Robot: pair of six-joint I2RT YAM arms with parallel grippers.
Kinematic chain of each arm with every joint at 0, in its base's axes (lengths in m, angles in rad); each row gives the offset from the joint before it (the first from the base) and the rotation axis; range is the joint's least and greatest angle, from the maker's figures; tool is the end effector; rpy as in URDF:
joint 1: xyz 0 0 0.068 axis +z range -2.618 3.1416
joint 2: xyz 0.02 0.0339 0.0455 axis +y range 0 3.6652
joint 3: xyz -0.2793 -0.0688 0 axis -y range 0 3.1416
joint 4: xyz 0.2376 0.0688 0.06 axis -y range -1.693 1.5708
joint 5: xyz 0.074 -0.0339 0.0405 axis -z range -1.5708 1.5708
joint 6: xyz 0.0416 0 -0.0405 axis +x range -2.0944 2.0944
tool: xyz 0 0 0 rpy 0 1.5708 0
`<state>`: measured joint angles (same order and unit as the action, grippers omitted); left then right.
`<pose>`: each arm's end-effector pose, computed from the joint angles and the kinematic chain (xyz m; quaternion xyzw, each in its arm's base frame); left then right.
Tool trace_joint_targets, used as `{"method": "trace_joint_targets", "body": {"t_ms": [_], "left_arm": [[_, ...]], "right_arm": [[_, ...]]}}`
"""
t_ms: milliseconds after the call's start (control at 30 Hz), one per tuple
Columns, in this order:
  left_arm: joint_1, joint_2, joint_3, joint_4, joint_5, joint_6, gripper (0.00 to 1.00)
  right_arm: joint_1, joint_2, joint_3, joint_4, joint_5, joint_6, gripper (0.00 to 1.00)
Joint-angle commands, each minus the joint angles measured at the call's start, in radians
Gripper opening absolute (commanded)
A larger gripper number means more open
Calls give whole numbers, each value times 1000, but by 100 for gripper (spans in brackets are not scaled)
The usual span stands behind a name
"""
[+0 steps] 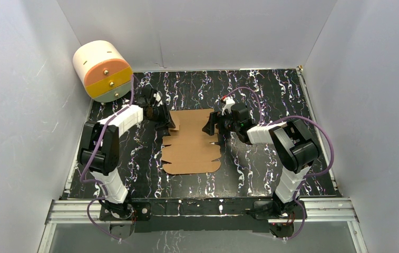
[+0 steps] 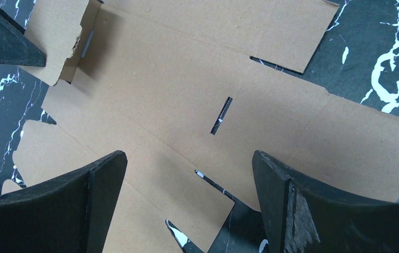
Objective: Fold the paper box
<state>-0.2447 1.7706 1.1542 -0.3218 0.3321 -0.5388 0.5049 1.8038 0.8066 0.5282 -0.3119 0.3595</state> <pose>0.3567 -0.1030 0.2074 -0.0865 0.9347 -0.2623 0.2236 0.3134 0.1878 0.1669 -0.1422 0.8336 0.3368 0.4141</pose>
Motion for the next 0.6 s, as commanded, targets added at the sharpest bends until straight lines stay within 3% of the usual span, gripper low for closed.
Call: {"method": "trace_joint_targets", "body": {"t_ms": [0,300,567], "left_arm": [[-58,-10,81,-107,-130,40,37],[-136,60,139,-160,-213,54,38],[-136,-45,131,-165,-251,47,43]], "right_arm": [[4,22,-11,-34,-31,12,99],[3,23,-9,-37,-34,12,99],[4,1,-4,-57,-41,2,99]]}}
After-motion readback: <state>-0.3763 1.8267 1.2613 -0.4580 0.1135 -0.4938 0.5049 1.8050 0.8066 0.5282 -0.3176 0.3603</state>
